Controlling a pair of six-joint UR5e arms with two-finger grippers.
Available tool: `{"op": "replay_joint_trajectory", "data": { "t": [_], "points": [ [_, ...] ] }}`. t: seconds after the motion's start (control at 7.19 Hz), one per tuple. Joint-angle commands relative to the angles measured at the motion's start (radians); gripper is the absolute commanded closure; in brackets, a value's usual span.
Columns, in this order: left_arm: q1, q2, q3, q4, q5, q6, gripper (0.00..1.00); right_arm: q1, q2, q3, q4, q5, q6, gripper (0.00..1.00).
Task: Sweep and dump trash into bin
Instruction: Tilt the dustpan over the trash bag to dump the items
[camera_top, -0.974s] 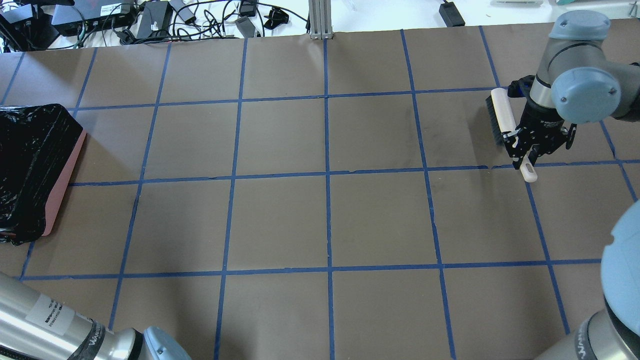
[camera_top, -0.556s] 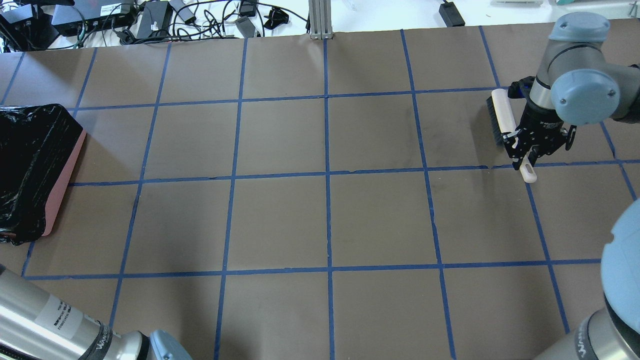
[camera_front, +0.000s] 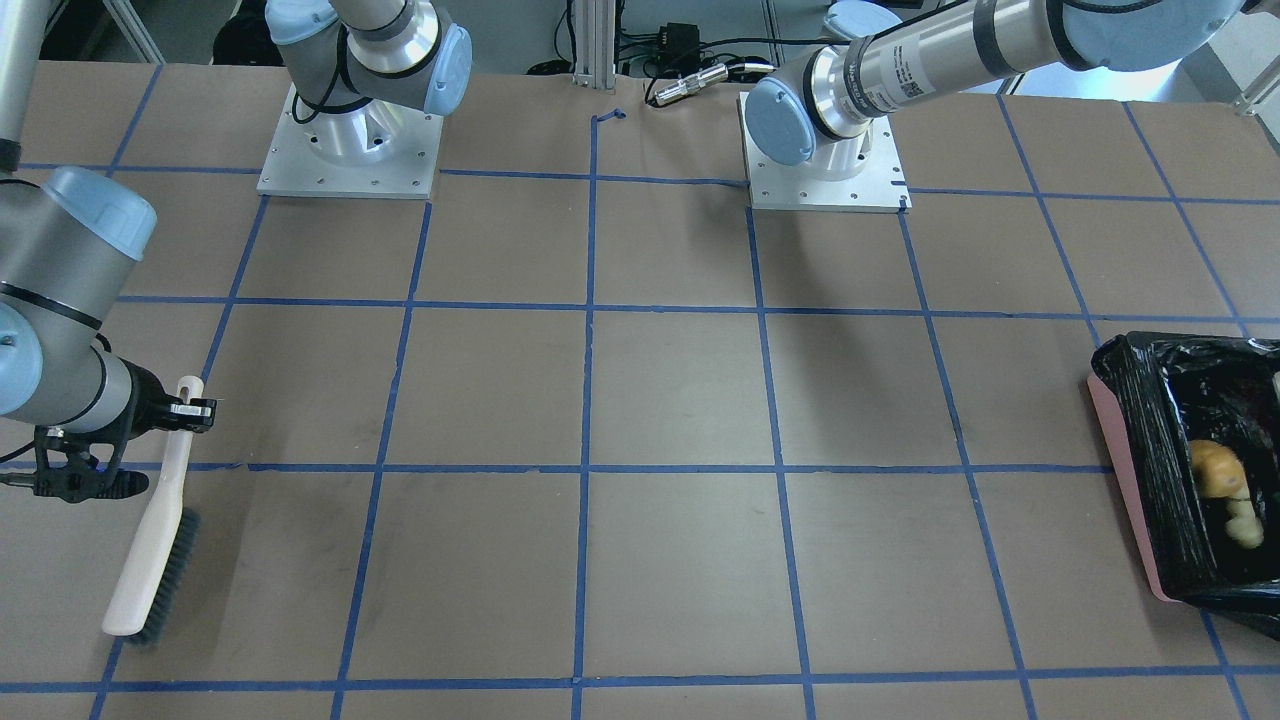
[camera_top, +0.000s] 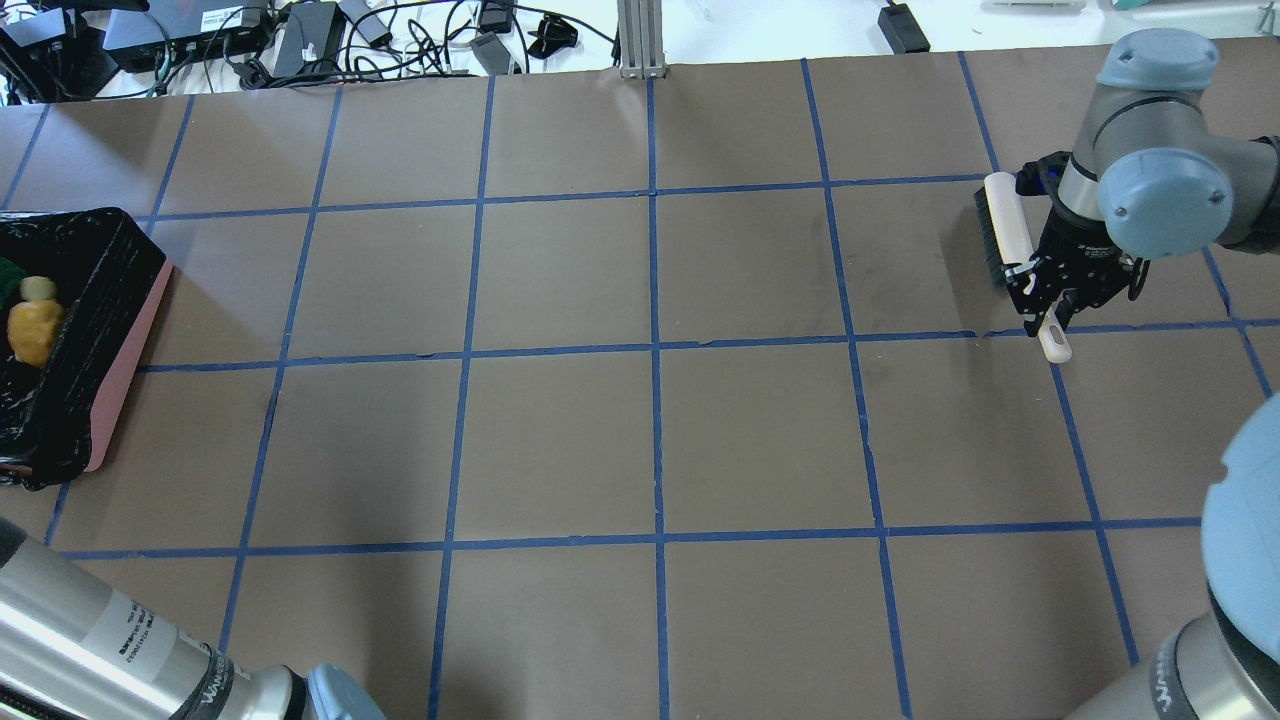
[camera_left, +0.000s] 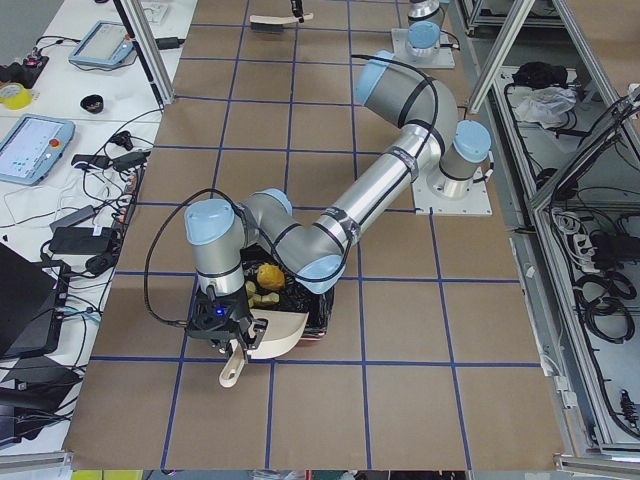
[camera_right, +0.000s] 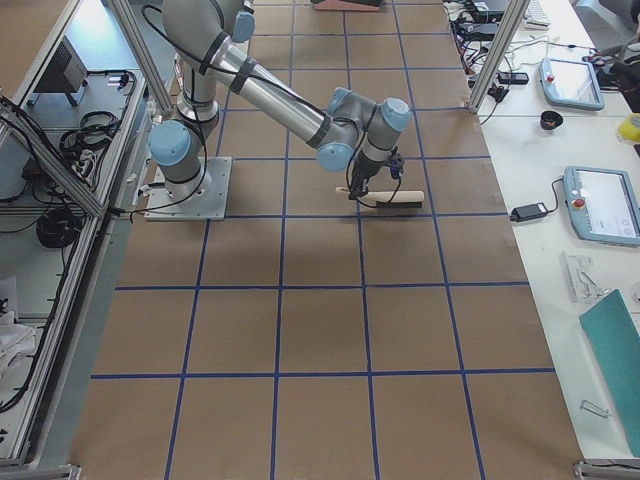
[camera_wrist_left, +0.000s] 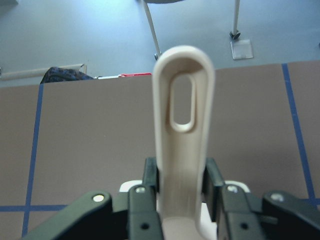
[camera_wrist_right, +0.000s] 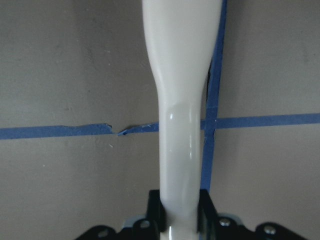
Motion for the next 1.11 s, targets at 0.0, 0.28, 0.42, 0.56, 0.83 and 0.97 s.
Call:
{"op": "replay_joint_trajectory", "data": {
  "t": [0.0,0.28,0.42,0.56,0.83,0.97],
  "points": [
    [-0.001,0.023,-0.018,0.026,0.057,0.033,1.00,0.001,0.005,0.001,-0.001,0.005,0.001,0.94],
    [-0.001,0.042,-0.017,-0.003,0.044,0.059,1.00,-0.001,0.011,0.001,-0.001,0.001,0.001,0.87],
    [-0.001,0.065,-0.013,-0.027,-0.006,0.059,1.00,0.001,0.011,0.001,-0.004,-0.002,0.000,0.83],
    [-0.001,0.085,-0.004,-0.105,-0.039,0.062,1.00,0.001,0.011,0.001,-0.009,-0.002,0.001,0.74],
    [-0.008,0.121,0.019,-0.211,-0.131,0.050,1.00,-0.001,0.011,0.001,-0.016,-0.004,0.001,0.58],
    [-0.017,0.140,0.020,-0.250,-0.155,0.048,1.00,-0.001,0.010,0.001,-0.032,-0.005,0.000,0.53]
  ]
}}
